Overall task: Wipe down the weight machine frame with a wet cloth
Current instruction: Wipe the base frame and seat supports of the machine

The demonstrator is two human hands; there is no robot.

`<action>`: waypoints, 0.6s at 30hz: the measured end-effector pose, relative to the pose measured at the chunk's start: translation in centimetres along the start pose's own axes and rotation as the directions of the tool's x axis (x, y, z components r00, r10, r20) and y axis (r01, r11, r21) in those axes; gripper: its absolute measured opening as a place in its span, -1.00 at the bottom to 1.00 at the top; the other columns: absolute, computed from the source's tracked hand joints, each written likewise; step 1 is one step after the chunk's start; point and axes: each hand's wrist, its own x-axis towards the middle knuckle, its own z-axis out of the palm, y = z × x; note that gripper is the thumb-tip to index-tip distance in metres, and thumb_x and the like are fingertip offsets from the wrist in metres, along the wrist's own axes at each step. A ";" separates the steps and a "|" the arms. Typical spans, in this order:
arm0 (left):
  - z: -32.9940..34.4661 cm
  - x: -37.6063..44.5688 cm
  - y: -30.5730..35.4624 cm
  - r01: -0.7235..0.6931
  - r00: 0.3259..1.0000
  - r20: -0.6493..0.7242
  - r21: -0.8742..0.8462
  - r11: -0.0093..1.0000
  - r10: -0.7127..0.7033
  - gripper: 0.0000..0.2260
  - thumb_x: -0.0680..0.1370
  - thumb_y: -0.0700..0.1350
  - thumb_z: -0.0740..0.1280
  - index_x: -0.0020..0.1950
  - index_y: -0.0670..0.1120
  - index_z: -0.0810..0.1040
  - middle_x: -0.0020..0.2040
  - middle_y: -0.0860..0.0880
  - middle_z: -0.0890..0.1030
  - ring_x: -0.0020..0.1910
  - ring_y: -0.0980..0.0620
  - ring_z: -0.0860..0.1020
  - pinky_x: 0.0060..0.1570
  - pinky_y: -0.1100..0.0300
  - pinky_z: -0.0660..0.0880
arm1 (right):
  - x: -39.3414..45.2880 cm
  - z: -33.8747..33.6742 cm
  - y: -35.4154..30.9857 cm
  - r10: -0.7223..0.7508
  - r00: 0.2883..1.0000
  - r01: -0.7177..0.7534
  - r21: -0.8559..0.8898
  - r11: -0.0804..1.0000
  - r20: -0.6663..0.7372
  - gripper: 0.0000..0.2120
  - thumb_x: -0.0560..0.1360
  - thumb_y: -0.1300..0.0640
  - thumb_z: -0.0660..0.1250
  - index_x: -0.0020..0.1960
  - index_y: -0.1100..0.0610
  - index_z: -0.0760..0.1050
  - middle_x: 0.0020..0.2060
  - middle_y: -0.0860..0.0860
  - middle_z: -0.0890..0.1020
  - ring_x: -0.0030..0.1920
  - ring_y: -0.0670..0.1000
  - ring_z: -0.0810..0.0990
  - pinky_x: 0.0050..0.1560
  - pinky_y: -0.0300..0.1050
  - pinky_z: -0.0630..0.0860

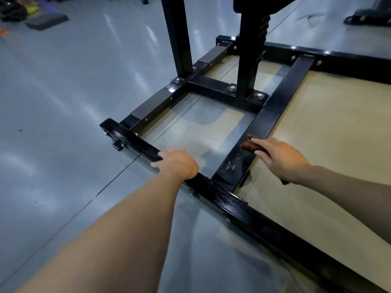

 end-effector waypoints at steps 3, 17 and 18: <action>3.9 1.2 2.0 0.289 0.956 0.127 -0.561 0.776 -0.264 -0.23 0.66 0.11 0.13 0.66 -0.06 -0.31 0.64 -0.21 -0.35 0.62 -0.36 -0.19 0.51 -0.33 0.01 | 1.0 1.1 0.5 0.015 0.997 -0.013 0.019 1.000 -0.079 -0.53 0.71 -0.13 0.11 0.60 -0.11 0.29 0.33 0.02 0.49 0.15 0.11 0.54 0.10 0.02 0.51; 10.8 2.8 5.8 0.205 0.812 -0.148 -0.832 0.515 -0.564 -0.27 0.62 -0.02 0.18 0.69 -0.03 -0.14 0.68 -0.08 -0.15 0.27 -0.29 0.41 0.05 -0.15 0.44 | 1.1 7.7 1.3 -0.198 0.967 0.195 -0.035 0.980 -0.161 -0.44 0.69 -0.16 0.02 0.56 0.09 0.38 0.45 0.09 0.31 0.25 0.25 0.53 0.05 0.15 0.64; 10.9 2.8 5.9 0.218 0.806 -0.134 -0.838 0.501 -0.576 -0.28 0.62 -0.02 0.17 0.69 -0.02 -0.14 0.68 -0.09 -0.14 0.25 -0.30 0.42 0.07 -0.16 0.44 | 0.8 7.6 1.1 -0.260 0.955 0.256 -0.043 0.966 -0.144 -0.45 0.69 -0.15 0.03 0.55 0.10 0.40 0.43 0.10 0.32 0.22 0.25 0.56 -0.01 0.11 0.64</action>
